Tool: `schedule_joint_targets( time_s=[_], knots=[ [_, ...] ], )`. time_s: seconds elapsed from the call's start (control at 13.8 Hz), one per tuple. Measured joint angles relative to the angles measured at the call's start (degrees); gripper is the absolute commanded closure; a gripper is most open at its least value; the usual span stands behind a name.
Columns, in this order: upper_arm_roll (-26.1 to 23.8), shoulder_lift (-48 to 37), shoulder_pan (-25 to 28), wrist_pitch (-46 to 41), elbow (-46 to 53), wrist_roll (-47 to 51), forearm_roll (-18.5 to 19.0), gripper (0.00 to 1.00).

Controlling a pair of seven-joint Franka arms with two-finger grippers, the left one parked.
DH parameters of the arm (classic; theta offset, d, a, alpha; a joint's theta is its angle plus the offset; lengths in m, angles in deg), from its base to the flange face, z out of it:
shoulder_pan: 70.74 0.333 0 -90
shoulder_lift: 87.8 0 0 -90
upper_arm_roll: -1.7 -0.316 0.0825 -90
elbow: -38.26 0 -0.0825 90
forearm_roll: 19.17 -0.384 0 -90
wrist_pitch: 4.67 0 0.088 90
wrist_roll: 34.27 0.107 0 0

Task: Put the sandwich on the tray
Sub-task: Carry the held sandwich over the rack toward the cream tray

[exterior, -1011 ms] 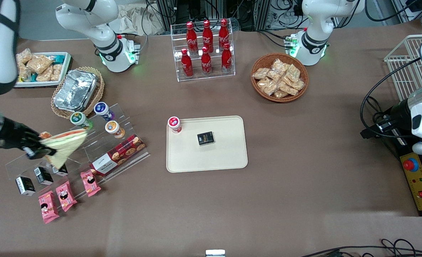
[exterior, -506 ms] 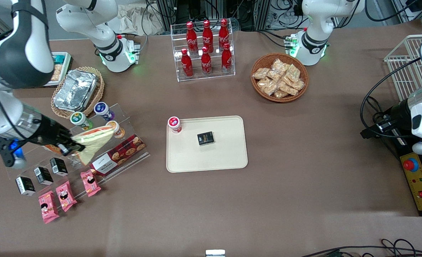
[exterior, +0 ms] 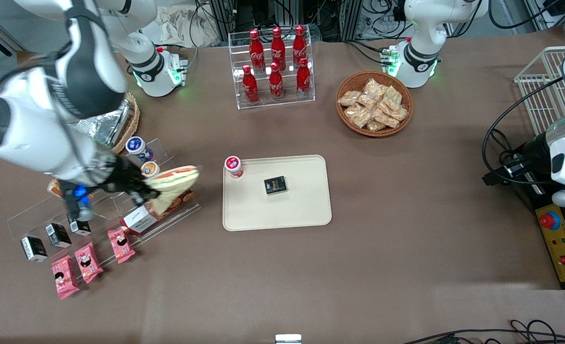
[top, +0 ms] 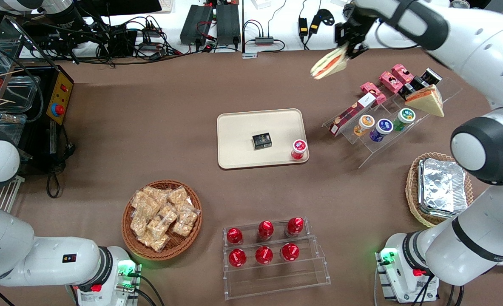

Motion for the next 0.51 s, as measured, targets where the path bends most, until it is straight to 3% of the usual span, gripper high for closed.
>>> schedule_joint_targets(
  time_s=[0.22,0.51],
  knots=[
    [-0.1,4.1,5.8,2.9,-0.2,7.0,0.0,0.79],
    [-0.1,10.3,8.7,4.5,-0.6,10.4,-2.2,0.79]
  ],
)
